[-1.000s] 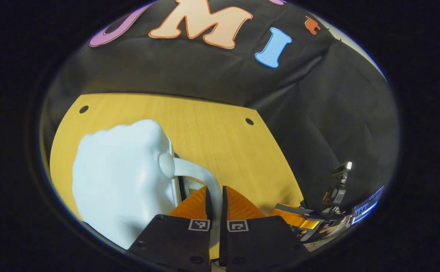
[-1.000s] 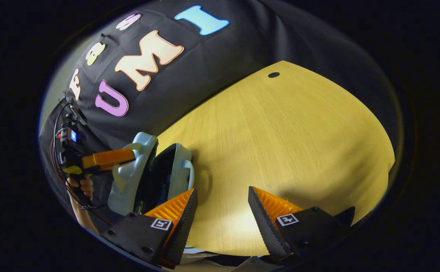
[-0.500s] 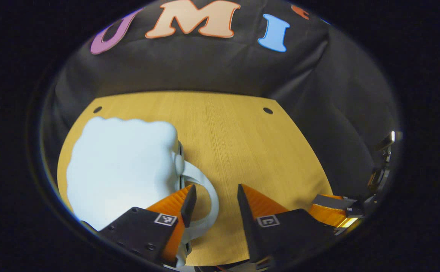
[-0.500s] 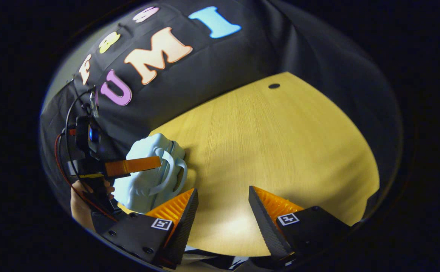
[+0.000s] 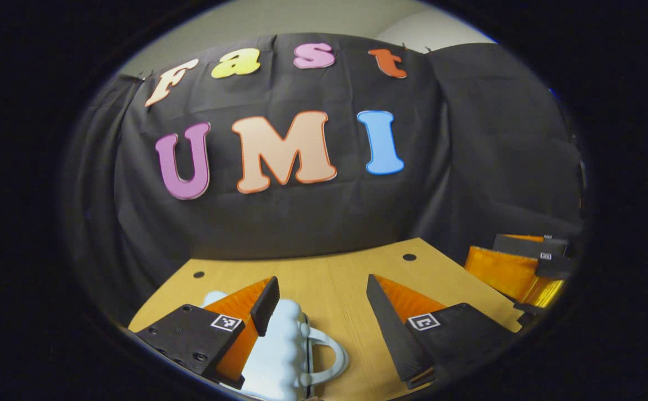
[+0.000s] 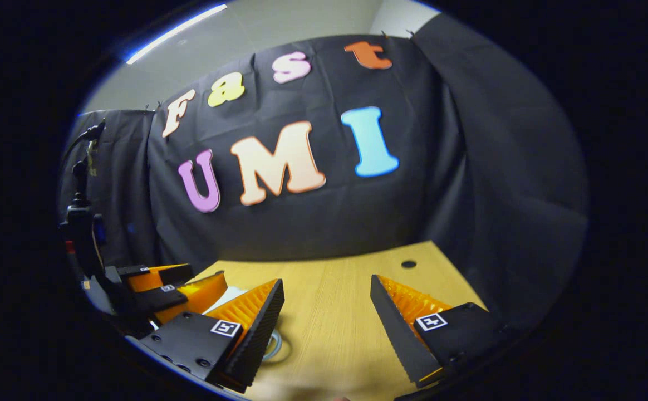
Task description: First open the suitcase, pack the skin care products into it, and then close the suitcase.
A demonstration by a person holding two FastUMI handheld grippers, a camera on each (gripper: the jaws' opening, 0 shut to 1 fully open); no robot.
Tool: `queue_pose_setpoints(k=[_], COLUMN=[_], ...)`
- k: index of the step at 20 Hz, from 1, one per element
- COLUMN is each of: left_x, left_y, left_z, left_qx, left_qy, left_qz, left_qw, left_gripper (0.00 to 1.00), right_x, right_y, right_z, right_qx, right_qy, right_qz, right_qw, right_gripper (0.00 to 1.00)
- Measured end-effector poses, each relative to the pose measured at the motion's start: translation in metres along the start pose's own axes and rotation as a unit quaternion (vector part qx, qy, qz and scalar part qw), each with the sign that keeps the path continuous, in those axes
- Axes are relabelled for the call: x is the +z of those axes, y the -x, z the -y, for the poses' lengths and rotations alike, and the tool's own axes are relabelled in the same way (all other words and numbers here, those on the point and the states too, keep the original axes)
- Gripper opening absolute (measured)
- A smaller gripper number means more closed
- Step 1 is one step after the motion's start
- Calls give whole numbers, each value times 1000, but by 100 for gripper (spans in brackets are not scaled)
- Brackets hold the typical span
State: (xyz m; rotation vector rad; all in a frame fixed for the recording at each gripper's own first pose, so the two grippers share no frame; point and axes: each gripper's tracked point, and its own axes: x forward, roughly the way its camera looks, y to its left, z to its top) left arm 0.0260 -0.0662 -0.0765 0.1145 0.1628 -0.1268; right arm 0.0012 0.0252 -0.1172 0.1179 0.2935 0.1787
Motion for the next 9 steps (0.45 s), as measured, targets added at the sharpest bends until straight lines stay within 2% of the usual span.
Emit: queue_pose_setpoints(k=[4, 6, 7, 9], left_x=[52, 51, 50, 49], left_y=[15, 19, 20, 24], left_z=[-10, -20, -26, -38], left_qx=[-17, -20, -20, -17], left_qy=[12, 16, 17, 18], left_qz=[49, 52, 55, 58], left_qw=[999, 998, 998, 998], left_gripper=[96, 96, 96, 96], right_x=[72, 87, 89, 92], right_y=[24, 31, 34, 38], right_z=[-14, -30, -36, -51], right_qx=[-28, -28, -28, -23], right_qy=[18, 25, 28, 27], right_qz=[100, 127, 131, 138], right_qw=[994, 991, 991, 990], right_gripper=[98, 94, 97, 97])
